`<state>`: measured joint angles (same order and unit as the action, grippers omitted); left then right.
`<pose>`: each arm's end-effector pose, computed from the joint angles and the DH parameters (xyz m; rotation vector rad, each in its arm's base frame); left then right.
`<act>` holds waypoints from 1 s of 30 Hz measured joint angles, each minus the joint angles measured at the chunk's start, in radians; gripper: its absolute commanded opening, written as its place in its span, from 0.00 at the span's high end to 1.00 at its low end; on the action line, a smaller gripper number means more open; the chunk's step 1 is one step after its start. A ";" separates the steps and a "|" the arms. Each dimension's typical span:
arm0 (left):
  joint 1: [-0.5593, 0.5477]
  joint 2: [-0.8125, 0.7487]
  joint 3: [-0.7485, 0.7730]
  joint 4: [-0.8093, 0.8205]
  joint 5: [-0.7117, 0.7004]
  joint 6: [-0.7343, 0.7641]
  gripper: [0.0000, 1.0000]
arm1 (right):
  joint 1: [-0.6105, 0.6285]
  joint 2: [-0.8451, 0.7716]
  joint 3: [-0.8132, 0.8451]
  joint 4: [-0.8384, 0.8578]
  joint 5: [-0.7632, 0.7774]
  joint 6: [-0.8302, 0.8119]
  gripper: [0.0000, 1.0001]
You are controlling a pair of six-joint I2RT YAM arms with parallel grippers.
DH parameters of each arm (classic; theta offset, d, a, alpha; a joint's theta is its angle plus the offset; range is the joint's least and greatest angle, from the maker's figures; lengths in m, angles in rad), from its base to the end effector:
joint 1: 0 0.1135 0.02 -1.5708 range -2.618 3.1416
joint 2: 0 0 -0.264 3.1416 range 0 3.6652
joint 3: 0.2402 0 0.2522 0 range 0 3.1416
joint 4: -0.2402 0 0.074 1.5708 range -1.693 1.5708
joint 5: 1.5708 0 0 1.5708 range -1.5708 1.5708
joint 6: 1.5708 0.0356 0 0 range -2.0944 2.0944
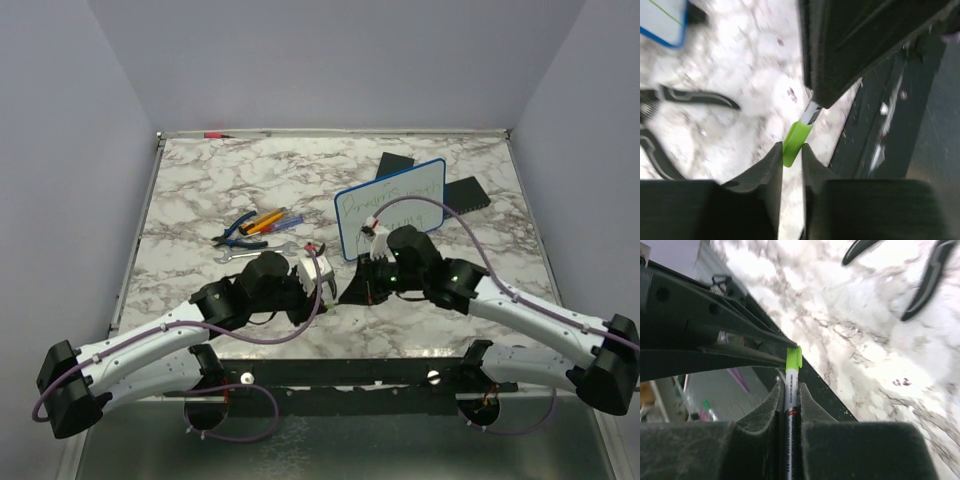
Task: Write a sentence on the whiteboard
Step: Close the whiteboard marker at the center of the board, then place the whiteboard marker at the center of the board.
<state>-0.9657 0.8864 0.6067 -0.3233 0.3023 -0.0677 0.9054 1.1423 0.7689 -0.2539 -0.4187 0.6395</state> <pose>0.1017 -0.1656 0.2468 1.1563 1.9785 -0.8956 0.1408 0.2029 0.2576 -0.5879 2.3931 1.2451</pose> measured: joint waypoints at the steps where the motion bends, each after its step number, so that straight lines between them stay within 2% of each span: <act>1: 0.002 0.000 0.009 0.024 -0.018 0.003 0.63 | 0.001 -0.037 0.028 -0.061 0.061 0.000 0.99; 5: 0.014 -0.013 0.041 0.118 -0.122 0.009 0.43 | -0.015 -0.161 0.071 -0.217 0.230 0.018 0.99; 9: 0.019 -0.026 0.051 0.149 -0.193 0.008 0.31 | -0.026 -0.208 0.052 -0.288 0.322 0.041 0.99; 15: 0.045 0.027 0.073 0.158 -0.246 -0.018 0.26 | -0.026 -0.207 -0.069 -0.263 0.368 0.077 0.96; 24: 0.129 0.084 0.080 0.156 -0.280 -0.067 0.20 | -0.042 -0.188 -0.220 -0.085 0.377 0.109 0.91; 28: 0.141 0.093 0.080 0.156 -0.293 -0.078 0.20 | -0.068 -0.154 -0.247 -0.031 0.375 0.114 0.82; 30: 0.156 0.097 0.080 0.156 -0.297 -0.087 0.19 | -0.084 -0.137 -0.252 -0.024 0.375 0.118 0.72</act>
<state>-0.8097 0.9833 0.6865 -0.1673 0.0055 -0.1543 0.8219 1.0054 0.5171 -0.2779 -0.0433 0.7574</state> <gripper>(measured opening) 0.801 0.169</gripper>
